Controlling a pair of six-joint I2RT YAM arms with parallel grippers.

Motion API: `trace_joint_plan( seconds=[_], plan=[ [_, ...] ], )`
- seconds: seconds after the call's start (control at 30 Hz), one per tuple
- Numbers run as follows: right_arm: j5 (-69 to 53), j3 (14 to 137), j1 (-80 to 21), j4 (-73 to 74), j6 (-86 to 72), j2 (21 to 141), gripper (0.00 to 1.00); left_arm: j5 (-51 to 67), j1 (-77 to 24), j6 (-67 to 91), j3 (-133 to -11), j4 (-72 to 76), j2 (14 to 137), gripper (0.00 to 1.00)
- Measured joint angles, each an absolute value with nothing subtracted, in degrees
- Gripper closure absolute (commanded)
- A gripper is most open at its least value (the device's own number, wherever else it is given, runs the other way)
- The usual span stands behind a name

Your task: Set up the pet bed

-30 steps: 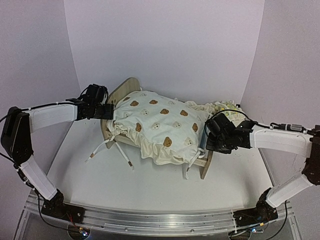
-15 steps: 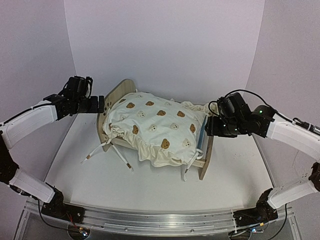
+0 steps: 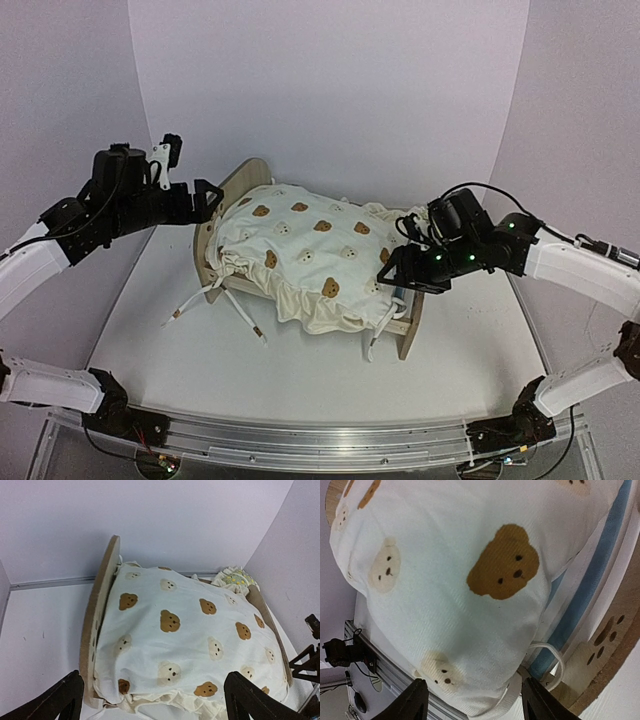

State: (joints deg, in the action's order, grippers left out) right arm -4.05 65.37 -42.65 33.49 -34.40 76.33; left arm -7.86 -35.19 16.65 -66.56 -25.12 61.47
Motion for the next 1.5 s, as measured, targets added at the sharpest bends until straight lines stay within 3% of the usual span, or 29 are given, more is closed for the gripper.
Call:
trace_joint_plan(
  seconds=[0.17,0.3,0.37,0.5,0.63,1.07,1.27,1.5],
  plan=[
    [-6.8,62.4,-43.1,31.3,-36.5,78.7,0.35,-6.4,-36.2,17.4,-64.7,-25.7,61.9,0.01],
    [-7.8,61.1,-44.0,30.2,-37.5,79.7,0.43,-5.6,-36.2,18.1,-63.1,-25.6,61.3,0.04],
    [-7.9,60.9,-44.5,29.8,-37.8,80.1,0.53,-5.0,-36.2,18.2,-62.3,-25.5,60.8,0.05],
    [-7.9,60.8,-44.8,28.6,-38.2,80.6,0.86,-3.7,-36.3,18.5,-60.9,-25.4,60.4,0.1],
    [-7.2,60.7,-44.8,27.8,-37.6,80.5,0.99,-2.0,-36.6,19.0,-59.8,-25.2,60.4,0.16],
    [-2.4,75.5,-44.8,32.5,-32.6,81.0,1.0,7.8,-43.8,18.2,-58.3,-19.7,61.4,0.17],
    [-0.3,81.2,-44.8,34.4,-29.8,82.6,1.0,7.9,-52.9,13.0,-58.9,-15.6,66.9,0.07],
    [-0.2,81.9,-44.8,35.7,-29.4,84.6,1.0,2.7,-66.1,2.4,-64.3,-10.7,79.2,0.06]
  ],
)
